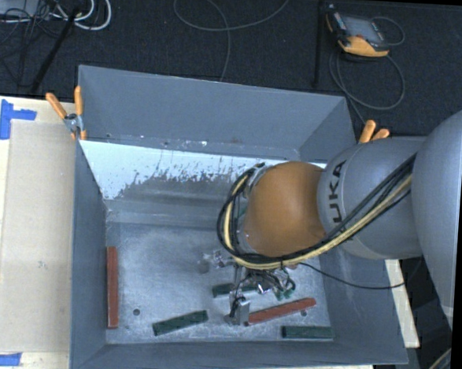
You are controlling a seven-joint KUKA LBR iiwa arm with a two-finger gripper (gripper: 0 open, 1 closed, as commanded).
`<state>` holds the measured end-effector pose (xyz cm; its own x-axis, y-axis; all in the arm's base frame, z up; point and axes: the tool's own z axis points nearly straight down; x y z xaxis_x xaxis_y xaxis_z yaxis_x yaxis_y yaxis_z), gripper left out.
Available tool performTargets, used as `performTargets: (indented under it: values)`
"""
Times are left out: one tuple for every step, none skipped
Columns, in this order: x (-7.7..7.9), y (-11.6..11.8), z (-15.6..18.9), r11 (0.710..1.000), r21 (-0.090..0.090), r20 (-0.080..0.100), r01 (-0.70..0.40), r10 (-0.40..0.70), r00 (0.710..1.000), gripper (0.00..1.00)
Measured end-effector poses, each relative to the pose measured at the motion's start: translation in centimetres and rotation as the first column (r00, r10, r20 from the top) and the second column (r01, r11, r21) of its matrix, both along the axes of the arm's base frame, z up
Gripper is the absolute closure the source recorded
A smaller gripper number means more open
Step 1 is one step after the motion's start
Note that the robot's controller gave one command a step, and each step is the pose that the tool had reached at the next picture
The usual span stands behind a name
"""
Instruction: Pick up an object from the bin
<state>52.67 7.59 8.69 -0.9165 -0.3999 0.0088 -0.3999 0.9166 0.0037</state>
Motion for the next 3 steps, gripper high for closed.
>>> performTargets:
  values:
    - [-0.3, -4.6, -1.8, 0.991, 0.000, 0.007, -0.134, 0.134, 0.991, 0.00]
    - [-0.3, -4.5, -1.7, 0.991, 0.001, 0.009, -0.133, 0.133, 0.991, 1.00]
    - [-0.2, -7.5, 12.9, 0.986, -0.001, 0.018, -0.167, 0.167, 0.986, 1.00]
